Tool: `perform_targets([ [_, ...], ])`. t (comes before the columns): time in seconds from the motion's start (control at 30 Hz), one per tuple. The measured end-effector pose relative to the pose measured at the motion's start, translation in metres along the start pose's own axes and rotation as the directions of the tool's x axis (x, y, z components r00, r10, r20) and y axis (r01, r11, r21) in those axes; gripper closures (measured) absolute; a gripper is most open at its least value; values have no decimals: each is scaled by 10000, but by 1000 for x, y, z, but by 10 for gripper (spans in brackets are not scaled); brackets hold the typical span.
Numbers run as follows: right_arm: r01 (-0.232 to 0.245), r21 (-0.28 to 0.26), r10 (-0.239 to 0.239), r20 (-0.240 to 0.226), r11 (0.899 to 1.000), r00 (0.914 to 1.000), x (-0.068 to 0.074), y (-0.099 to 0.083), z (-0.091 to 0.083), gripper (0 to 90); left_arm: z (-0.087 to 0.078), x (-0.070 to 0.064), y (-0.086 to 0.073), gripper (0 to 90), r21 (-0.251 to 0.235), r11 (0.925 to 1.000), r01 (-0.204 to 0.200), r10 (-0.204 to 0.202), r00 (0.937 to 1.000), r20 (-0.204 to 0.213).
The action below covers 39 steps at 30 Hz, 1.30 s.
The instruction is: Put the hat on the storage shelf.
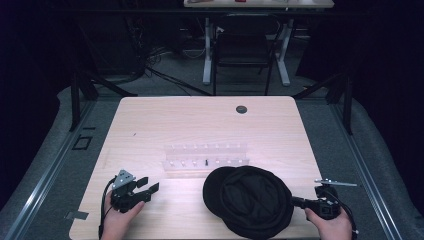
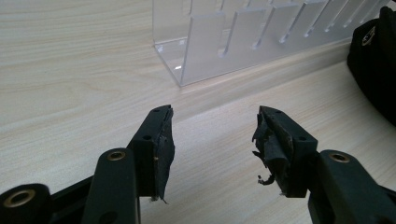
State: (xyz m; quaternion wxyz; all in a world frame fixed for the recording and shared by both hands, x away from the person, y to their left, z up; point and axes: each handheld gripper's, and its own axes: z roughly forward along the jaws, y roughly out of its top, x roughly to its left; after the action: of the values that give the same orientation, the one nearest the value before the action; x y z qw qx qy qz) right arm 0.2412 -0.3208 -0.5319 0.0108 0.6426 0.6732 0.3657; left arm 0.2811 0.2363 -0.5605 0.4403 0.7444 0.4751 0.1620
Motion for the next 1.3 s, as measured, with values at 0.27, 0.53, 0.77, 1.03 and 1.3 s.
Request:
perform_targets([
  [0.27,11,-602,25,598,9982,9982,-7,12,-1,881,-1,0,0,466,-25,10000,8,-8,10000,-9],
  [0.53,-123,-454,149,575,9989,9982,-14,21,0,875,-1,-1,-1,466,9,10000,42,-42,10000,-21],
  [0.77,294,402,-327,847,9988,9959,-9,33,-3,855,-1,-2,-1,466,64,10000,-42,42,10000,18],
  [1.03,460,1238,-571,875,9912,9945,-3,51,-8,834,0,-3,-1,466,67,9999,-94,94,9999,35],
  [1.3,477,2306,-758,1147,9719,9905,6,64,-5,800,0,-4,-1,466,35,9999,-106,106,9999,28],
])
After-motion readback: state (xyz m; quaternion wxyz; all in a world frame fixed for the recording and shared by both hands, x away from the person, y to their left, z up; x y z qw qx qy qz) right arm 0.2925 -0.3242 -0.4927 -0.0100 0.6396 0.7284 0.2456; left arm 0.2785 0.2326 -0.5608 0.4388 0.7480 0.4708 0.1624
